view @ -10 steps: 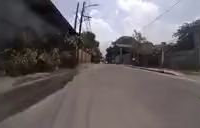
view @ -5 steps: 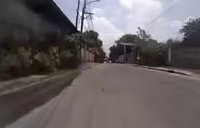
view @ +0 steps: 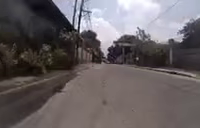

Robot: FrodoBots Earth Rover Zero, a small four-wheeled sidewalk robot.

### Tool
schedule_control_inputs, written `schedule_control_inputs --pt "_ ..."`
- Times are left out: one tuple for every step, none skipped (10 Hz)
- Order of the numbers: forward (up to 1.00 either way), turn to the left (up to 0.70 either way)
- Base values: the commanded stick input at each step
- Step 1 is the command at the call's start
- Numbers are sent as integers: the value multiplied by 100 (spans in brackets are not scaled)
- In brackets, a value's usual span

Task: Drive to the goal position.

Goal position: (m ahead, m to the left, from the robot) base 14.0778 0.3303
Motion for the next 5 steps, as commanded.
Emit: schedule_control_inputs --pt "100 0" --pt "100 0" --pt "100 0" --pt "100 0" --pt "100 0"
